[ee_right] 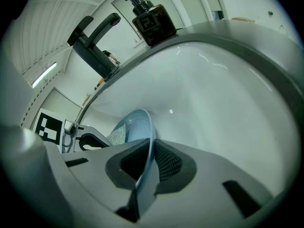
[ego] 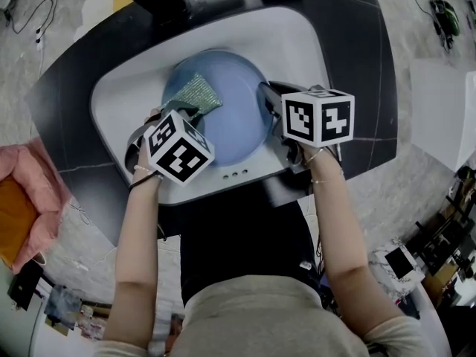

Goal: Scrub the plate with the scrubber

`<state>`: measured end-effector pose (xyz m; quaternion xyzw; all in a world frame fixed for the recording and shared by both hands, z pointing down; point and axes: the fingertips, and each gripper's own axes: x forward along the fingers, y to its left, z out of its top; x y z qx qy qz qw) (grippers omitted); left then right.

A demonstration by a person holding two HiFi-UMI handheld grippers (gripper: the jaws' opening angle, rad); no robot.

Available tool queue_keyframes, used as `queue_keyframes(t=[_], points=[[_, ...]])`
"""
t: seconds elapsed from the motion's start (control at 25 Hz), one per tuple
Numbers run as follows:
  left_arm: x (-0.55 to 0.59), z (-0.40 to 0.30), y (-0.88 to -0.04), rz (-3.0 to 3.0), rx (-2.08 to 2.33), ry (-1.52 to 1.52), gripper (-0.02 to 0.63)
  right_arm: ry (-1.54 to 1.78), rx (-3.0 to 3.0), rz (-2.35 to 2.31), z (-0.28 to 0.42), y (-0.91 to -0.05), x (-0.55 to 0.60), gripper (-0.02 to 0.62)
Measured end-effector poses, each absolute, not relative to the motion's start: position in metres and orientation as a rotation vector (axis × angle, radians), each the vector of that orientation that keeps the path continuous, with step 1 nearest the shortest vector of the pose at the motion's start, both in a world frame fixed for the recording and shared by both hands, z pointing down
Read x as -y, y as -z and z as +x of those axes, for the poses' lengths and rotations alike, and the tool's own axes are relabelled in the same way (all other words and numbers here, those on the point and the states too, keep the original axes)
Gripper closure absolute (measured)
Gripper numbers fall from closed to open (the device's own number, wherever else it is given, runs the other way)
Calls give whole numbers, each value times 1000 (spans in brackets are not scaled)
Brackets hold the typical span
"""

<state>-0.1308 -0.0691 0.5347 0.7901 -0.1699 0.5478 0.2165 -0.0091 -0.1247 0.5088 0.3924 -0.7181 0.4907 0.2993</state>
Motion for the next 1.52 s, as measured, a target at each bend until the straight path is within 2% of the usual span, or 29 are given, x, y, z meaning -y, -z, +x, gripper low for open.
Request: queue_keyframes(t=[0.52, 1.52], points=[[29, -124, -521, 2194, 294, -1524, 552, -1268, 1946, 1015, -15, -499, 130, 554], [8, -52, -493, 2292, 107, -1329, 552, -1222, 1940, 1015, -14, -499, 130, 555]])
